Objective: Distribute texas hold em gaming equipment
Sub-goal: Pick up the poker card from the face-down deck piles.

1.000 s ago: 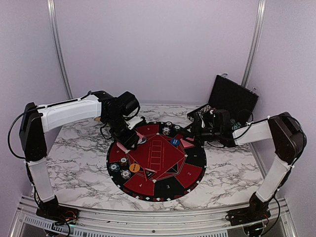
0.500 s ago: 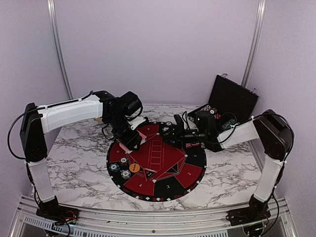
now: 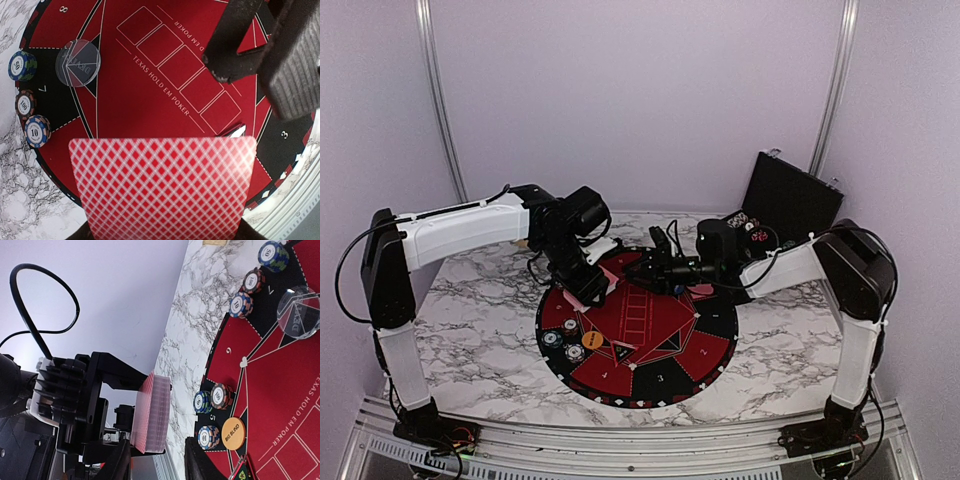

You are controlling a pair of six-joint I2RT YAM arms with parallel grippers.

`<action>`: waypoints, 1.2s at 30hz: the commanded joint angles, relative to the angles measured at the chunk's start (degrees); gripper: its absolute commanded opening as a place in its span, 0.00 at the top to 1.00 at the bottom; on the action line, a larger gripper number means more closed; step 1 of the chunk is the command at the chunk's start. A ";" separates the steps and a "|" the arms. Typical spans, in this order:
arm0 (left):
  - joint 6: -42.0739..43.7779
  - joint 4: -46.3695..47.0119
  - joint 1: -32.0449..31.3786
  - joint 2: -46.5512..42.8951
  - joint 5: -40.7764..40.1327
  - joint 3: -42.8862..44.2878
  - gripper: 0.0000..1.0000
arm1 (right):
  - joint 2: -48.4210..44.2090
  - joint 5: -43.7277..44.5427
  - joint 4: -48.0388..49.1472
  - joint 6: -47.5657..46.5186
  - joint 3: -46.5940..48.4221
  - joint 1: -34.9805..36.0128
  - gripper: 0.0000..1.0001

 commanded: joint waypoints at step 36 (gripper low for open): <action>0.15 -0.63 -0.50 1.05 0.63 1.74 0.68 | 6.93 -0.38 -3.93 -2.74 8.97 4.74 0.37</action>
